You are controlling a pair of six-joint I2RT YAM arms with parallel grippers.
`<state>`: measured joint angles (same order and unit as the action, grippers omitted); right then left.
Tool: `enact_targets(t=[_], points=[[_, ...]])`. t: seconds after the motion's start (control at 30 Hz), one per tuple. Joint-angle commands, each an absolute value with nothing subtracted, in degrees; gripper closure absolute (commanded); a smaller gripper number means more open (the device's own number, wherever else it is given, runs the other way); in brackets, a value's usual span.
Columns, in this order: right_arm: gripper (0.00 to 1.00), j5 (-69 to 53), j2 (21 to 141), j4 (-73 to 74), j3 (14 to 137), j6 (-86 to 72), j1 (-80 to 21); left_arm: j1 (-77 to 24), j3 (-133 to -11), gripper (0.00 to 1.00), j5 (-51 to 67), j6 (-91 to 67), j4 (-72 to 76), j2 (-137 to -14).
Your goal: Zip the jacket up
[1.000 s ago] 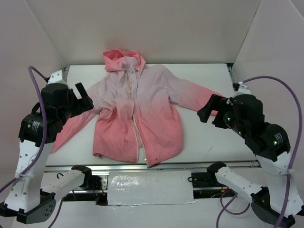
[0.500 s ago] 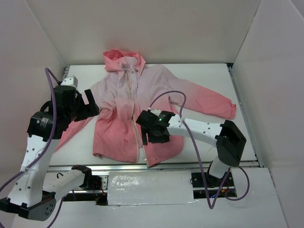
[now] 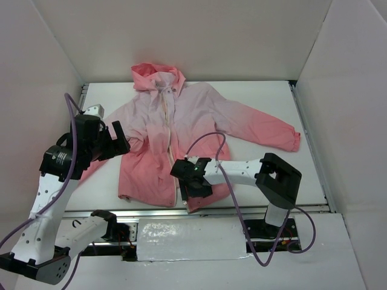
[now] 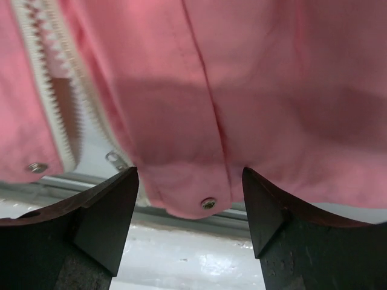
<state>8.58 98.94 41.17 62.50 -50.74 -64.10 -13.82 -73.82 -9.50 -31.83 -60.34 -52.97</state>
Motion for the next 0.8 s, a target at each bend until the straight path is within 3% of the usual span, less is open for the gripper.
enact_targets(t=[0.0,0.2,0.47,0.53,0.57,0.6,0.63,0.77], points=[[0.24,9.66,100.37,38.05,62.4,-51.94,-64.51,-14.06,-73.92,0.01,-7.56,-32.43,-57.92,-53.26],[0.4,10.11,100.98,36.57,61.7,-51.77,-64.6,-13.98,-72.34,0.01,-5.54,-32.78,-56.43,-53.44],[0.37,4.31,105.21,30.86,59.68,-51.85,-64.07,-14.06,-71.02,0.01,-2.73,-32.96,-55.81,-53.88],[0.52,2.91,104.77,28.75,58.89,-51.86,-63.29,-14.06,-70.4,0.01,-1.24,-33.31,-54.94,-53.88],[0.78,2.73,103.98,28.31,58.36,-51.59,-63.02,-14.06,-69.44,0.01,0.68,-33.75,-54.58,-53.79],[0.96,2.72,103.45,27.95,58.27,-51.77,-62.76,-14.06,-68.74,0.01,1.83,-34.1,-53.36,-53.62],[1.0,3.07,101.88,28.04,58.27,-52.2,-61.88,-14.06,-67.08,0.01,3.41,-34.54,-52.48,-53.44],[1.0,1.23,95.29,25.05,56.61,-52.12,-58.98,-14.06,-59.43,0.01,17.26,-36.65,-43.62,-52.21]])
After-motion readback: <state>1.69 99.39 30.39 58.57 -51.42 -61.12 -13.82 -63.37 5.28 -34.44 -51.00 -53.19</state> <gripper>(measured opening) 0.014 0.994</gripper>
